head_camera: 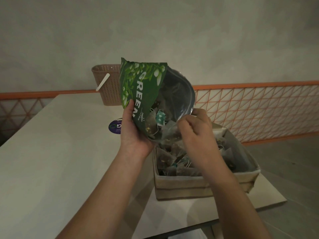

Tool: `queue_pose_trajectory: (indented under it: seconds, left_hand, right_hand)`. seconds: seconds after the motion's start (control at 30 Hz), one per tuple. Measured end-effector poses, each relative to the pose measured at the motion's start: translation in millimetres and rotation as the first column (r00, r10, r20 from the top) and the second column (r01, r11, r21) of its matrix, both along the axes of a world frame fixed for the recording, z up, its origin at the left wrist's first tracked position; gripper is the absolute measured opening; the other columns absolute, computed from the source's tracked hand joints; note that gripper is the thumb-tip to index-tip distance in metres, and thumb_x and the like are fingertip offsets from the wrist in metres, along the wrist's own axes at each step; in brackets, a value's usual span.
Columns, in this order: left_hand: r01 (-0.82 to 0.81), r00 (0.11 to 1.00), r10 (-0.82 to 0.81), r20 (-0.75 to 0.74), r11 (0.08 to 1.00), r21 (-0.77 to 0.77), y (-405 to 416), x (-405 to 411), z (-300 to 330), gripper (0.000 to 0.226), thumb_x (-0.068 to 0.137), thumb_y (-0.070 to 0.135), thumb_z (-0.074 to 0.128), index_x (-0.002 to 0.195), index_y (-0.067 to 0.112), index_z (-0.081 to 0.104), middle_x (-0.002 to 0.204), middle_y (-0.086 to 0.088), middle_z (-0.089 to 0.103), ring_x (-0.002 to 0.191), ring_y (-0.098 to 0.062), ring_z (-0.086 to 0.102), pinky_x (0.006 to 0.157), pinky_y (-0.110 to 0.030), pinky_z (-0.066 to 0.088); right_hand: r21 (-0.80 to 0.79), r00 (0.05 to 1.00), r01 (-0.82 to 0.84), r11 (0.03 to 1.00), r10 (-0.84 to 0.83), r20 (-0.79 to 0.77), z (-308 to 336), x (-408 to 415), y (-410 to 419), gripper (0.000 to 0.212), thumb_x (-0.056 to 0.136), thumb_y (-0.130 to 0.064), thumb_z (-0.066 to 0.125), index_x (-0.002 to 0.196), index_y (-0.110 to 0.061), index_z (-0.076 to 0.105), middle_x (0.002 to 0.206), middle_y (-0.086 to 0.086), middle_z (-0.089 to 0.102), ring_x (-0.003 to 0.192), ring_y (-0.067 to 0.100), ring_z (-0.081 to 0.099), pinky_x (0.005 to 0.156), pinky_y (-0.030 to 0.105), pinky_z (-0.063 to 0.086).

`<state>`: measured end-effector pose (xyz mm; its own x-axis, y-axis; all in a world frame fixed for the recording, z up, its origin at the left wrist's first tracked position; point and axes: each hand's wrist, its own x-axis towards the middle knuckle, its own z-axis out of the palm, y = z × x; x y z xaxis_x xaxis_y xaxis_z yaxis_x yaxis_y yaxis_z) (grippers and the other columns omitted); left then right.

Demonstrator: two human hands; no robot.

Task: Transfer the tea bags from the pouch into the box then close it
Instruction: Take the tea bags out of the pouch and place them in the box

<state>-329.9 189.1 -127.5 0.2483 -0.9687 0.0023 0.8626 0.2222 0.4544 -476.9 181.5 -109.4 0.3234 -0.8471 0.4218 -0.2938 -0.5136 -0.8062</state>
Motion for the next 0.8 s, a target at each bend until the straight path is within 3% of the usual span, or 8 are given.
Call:
queue_pose_trajectory:
  seconds: [0.1, 0.23, 0.37, 0.43, 0.5, 0.6, 0.7, 0.8]
  left_hand:
    - [0.017, 1.000, -0.017, -0.020, 1.000, -0.018, -2, 2, -2, 0.061, 0.095, 0.056, 0.054, 0.142, 0.018, 0.060, 0.142, -0.014, 0.062, 0.133, -0.037, 0.057, 0.118, -0.053, 0.038]
    - [0.047, 0.999, -0.048, -0.023, 0.998, -0.033, -5, 7, -6, 0.063, 0.092, 0.055, 0.061, 0.144, 0.020, 0.059, 0.149, -0.013, 0.057, 0.139, -0.037, 0.051, 0.121, -0.057, 0.032]
    - [0.016, 0.999, -0.016, -0.035, 1.000, -0.024, -4, 8, -6, 0.058, 0.096, 0.056, 0.055, 0.141, 0.021, 0.062, 0.142, -0.010, 0.063, 0.134, -0.036, 0.056, 0.119, -0.056, 0.035]
    - [0.014, 0.999, -0.015, -0.032, 1.000, -0.024, -2, 5, -3, 0.058, 0.096, 0.056, 0.053, 0.141, 0.021, 0.062, 0.140, -0.011, 0.064, 0.132, -0.036, 0.058, 0.117, -0.056, 0.038]
    - [0.017, 0.999, -0.017, -0.029, 0.999, -0.031, -1, 3, -1, 0.058, 0.097, 0.056, 0.052, 0.142, 0.021, 0.061, 0.142, -0.011, 0.063, 0.133, -0.036, 0.057, 0.117, -0.056, 0.037]
    - [0.027, 0.999, -0.028, -0.027, 0.999, -0.041, -3, 2, -2, 0.058, 0.097, 0.056, 0.053, 0.143, 0.021, 0.061, 0.143, -0.011, 0.062, 0.134, -0.035, 0.057, 0.118, -0.055, 0.036]
    - [0.028, 0.999, -0.029, -0.030, 0.999, -0.043, -6, 3, -4, 0.060, 0.095, 0.056, 0.057, 0.143, 0.020, 0.060, 0.145, -0.011, 0.060, 0.136, -0.036, 0.054, 0.120, -0.055, 0.034]
    - [0.011, 0.999, -0.012, -0.032, 0.999, -0.037, -5, 1, -3, 0.061, 0.094, 0.056, 0.057, 0.143, 0.019, 0.060, 0.145, -0.013, 0.060, 0.136, -0.037, 0.055, 0.119, -0.054, 0.036]
  right_hand:
    - [0.010, 0.999, -0.005, 1.000, 0.004, 0.051, 4, -7, -3, 0.036, 0.098, -0.031, 0.051, 0.063, -0.030, 0.057, 0.108, -0.007, 0.050, 0.114, 0.022, 0.047, 0.100, 0.046, 0.041]
    - [0.028, 0.958, 0.057, 0.998, -0.063, 0.280, 8, -20, -4, 0.038, 0.094, -0.039, 0.058, 0.072, -0.009, 0.067, 0.105, -0.008, 0.058, 0.103, 0.019, 0.060, 0.087, 0.039, 0.055]
    - [0.040, 0.883, 0.102, 0.994, -0.109, 0.456, 8, -35, -9, 0.044, 0.093, -0.045, 0.058, 0.073, -0.006, 0.057, 0.083, 0.019, 0.059, 0.085, 0.044, 0.057, 0.074, 0.056, 0.053]
    - [0.048, 0.903, 0.114, 0.992, -0.124, 0.411, 8, -39, -13, 0.039, 0.094, -0.037, 0.060, 0.076, -0.004, 0.052, 0.080, 0.029, 0.057, 0.077, 0.047, 0.057, 0.065, 0.056, 0.052]
    - [0.037, 0.952, 0.107, 0.994, -0.113, 0.285, 3, -38, -17, 0.024, 0.092, -0.025, 0.063, 0.081, -0.007, 0.052, 0.083, 0.022, 0.061, 0.071, 0.038, 0.062, 0.064, 0.047, 0.055]
    - [-0.061, 0.983, 0.133, 0.989, -0.124, 0.132, -6, -33, -16, 0.013, 0.088, -0.018, 0.068, 0.088, -0.021, 0.055, 0.100, -0.004, 0.057, 0.093, 0.014, 0.060, 0.083, 0.030, 0.053]
    - [-0.173, 0.983, 0.045, 0.984, -0.012, 0.184, -7, -24, -6, 0.013, 0.084, -0.014, 0.068, 0.089, -0.023, 0.059, 0.104, -0.009, 0.052, 0.102, 0.012, 0.056, 0.086, 0.010, 0.043]
    - [-0.168, 0.990, -0.070, 0.983, 0.089, 0.110, -10, -17, -1, 0.021, 0.083, -0.015, 0.070, 0.092, -0.025, 0.054, 0.100, -0.006, 0.056, 0.095, 0.010, 0.060, 0.082, 0.018, 0.049]
